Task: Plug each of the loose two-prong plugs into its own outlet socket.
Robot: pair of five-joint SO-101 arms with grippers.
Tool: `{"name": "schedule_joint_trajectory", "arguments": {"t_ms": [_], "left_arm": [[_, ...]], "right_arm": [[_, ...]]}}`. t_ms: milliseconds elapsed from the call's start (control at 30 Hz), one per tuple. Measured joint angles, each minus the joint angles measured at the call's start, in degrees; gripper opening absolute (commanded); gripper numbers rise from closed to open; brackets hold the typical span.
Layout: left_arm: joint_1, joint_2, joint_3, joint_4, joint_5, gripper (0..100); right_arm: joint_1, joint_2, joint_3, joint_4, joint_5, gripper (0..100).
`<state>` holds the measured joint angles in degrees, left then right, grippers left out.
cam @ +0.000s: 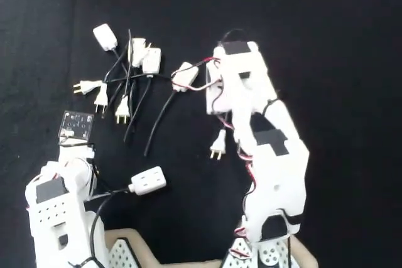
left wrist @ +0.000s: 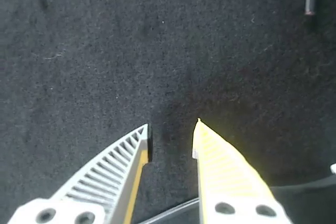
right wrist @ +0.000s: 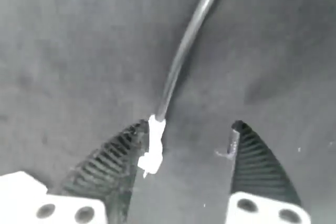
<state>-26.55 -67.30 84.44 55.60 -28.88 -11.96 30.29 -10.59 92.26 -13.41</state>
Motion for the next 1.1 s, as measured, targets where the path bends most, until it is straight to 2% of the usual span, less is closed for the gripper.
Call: {"name": "schedule_joint_trajectory", "arguments": {"t_ms": [200,367,633,833,1100], "left_arm": [[0.0,0.0,0.7,-0.5,-1.3,14],[0.0,0.0,0.7,-0.5,-1.4,14],[0.0,0.0,0.7,-0.5,-1.4,14],[0.0,0.0,0.7,-0.5,-1.4,14],[0.0,0.0,0.7,-0.5,-1.4,14]], "right_arm": [[-0.3,-5.5,0.8,6.3,-1.1,24.5],[-3.6,-14.4,11.3,5.3,-1.8,24.4],[-7.5,-25.6,35.5,-13.9,-5.3,23.8],[-7.1,-25.7,43.3,-25.3,-6.4,7.9],[-7.1,-25.8,43.3,-26.8,-6.5,16.2]]}}
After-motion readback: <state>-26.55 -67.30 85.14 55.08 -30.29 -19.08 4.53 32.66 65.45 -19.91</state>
